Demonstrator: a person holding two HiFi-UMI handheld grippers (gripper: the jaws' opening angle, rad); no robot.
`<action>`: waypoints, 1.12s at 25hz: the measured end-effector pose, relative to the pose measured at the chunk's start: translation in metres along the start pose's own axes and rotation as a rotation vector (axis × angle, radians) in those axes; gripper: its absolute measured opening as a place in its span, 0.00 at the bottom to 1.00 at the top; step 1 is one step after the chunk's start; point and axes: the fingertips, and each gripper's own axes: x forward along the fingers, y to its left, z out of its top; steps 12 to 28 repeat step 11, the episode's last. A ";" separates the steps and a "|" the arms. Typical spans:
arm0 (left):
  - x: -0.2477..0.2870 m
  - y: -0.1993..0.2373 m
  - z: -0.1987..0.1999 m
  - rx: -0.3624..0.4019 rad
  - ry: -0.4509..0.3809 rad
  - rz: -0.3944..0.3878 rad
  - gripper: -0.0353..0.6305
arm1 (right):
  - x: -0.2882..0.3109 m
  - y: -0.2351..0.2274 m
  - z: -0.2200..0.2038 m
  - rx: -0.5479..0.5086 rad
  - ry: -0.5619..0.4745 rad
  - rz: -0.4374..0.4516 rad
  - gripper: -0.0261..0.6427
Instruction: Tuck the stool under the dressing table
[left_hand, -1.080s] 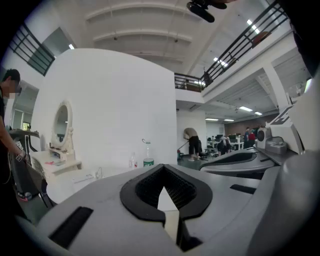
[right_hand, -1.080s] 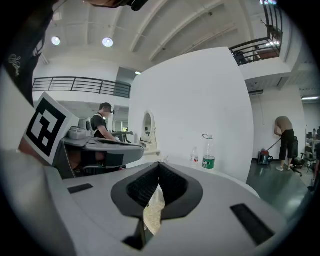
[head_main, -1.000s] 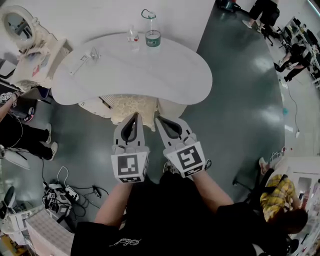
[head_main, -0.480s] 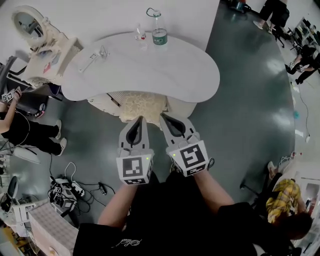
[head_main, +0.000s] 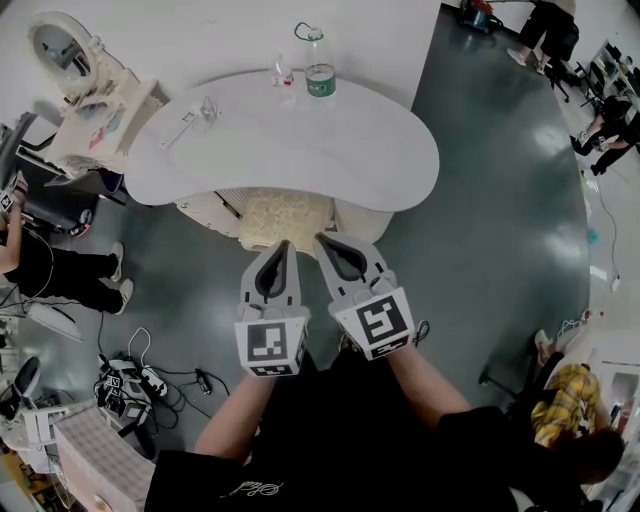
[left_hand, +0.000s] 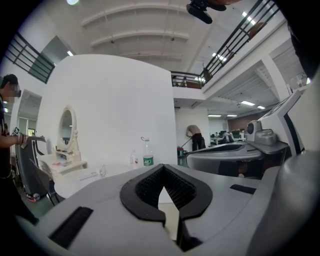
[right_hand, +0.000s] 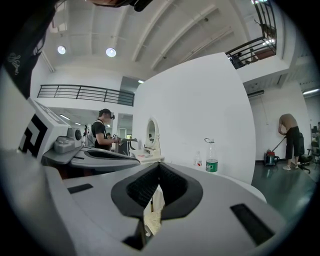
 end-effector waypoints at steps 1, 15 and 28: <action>0.000 -0.001 -0.001 -0.001 0.002 -0.002 0.06 | 0.000 0.001 -0.001 -0.004 0.001 0.003 0.05; -0.002 -0.002 -0.005 -0.002 0.021 -0.010 0.06 | 0.001 0.007 -0.005 0.002 0.013 0.017 0.05; -0.002 -0.002 -0.005 -0.002 0.021 -0.010 0.06 | 0.001 0.007 -0.005 0.002 0.013 0.017 0.05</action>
